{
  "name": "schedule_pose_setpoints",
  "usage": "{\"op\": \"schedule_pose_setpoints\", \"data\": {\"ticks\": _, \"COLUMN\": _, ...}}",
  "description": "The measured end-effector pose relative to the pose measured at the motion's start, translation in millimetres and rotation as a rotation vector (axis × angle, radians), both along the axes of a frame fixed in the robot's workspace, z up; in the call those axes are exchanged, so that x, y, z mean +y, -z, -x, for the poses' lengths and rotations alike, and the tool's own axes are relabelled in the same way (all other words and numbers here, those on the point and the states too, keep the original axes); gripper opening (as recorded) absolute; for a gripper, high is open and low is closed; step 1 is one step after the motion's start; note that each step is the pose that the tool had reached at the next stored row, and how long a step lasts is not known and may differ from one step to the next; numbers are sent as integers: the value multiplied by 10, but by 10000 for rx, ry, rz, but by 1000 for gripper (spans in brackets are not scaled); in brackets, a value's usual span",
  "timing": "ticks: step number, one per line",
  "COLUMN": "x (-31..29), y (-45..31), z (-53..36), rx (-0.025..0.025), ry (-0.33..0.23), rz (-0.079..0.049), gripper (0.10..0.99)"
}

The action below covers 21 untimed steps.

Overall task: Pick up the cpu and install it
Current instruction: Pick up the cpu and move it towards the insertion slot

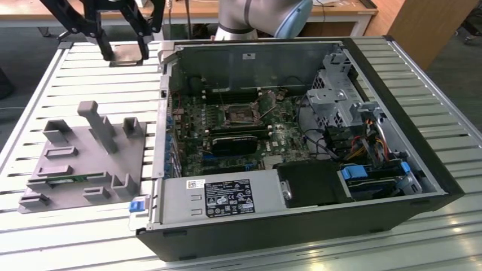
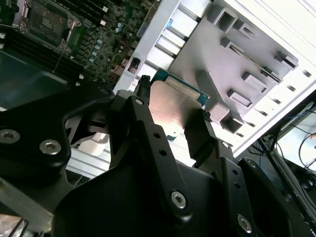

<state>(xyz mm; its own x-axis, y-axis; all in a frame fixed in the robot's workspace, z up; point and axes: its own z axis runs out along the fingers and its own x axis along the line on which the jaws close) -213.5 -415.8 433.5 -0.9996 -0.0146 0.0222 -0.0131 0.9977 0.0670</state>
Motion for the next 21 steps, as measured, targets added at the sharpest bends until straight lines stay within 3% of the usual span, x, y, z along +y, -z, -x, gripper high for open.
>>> {"op": "schedule_pose_setpoints", "data": {"ticks": 21, "x": 0, "y": 0, "z": -292, "rx": 0, "ry": 0, "rz": 0, "gripper": 533}}
